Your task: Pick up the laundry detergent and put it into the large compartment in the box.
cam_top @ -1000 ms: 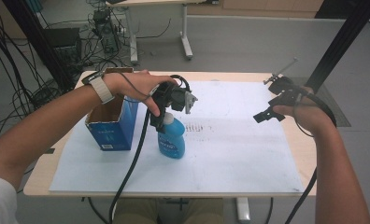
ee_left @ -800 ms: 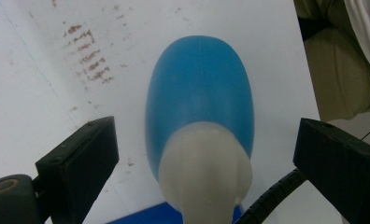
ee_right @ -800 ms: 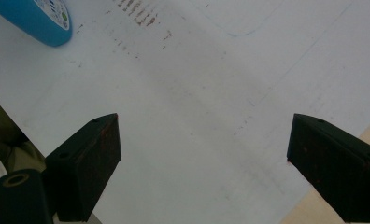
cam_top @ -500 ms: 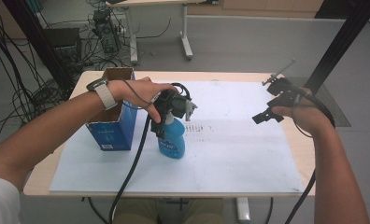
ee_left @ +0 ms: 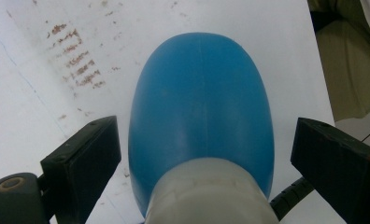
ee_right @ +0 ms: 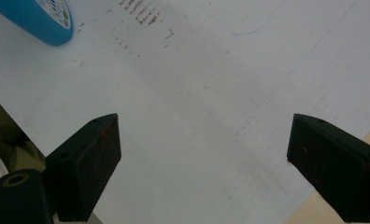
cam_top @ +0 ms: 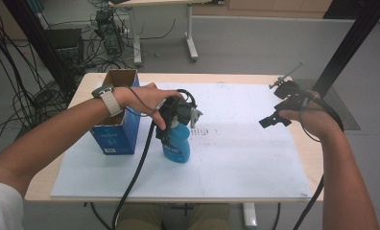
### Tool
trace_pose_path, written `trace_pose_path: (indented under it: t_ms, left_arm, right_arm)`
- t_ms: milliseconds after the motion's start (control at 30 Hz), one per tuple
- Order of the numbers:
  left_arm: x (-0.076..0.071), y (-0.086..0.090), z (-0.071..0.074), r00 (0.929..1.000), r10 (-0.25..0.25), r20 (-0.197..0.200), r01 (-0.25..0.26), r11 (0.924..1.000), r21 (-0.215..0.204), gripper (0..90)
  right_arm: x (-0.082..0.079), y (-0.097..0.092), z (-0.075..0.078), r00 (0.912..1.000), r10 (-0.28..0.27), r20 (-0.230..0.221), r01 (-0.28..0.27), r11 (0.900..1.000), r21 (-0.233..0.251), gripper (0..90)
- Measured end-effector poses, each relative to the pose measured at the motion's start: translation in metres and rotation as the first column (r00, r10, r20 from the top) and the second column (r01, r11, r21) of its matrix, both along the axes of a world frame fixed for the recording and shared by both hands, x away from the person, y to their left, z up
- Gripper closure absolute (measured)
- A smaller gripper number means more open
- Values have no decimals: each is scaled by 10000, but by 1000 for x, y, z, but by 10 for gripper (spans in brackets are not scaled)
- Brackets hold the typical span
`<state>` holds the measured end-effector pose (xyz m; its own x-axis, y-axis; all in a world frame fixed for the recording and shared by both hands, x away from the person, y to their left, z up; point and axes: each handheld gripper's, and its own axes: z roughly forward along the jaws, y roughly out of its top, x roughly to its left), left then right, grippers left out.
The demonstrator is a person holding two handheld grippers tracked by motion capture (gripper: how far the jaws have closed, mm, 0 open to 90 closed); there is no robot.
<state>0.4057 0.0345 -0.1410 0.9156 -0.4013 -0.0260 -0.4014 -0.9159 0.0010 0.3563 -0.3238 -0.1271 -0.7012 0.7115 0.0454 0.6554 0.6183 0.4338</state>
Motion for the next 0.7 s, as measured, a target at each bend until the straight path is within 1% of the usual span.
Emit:
trace_pose_path:
  t_ms: [133,400,600,700]
  left_arm:
    - [-1,1,-2,10000,-10,55,10,10000,-41,94]
    - [-1,0,-5,9999,-109,107,109,9999,4,111]
    - [0,-1,-7,9999,-100,79,99,9999,39,128]
    - [-1,-2,-8,9997,-189,121,189,9998,7,133]
  right_arm:
    - [0,1,0,10000,1,-4,-1,10000,-15,97]
    - [1,2,1,10000,15,-3,-15,10000,-26,98]
    - [1,1,-1,10000,25,-11,-25,10000,-3,97]
    - [1,0,-1,10000,20,-10,-20,10000,9,98]
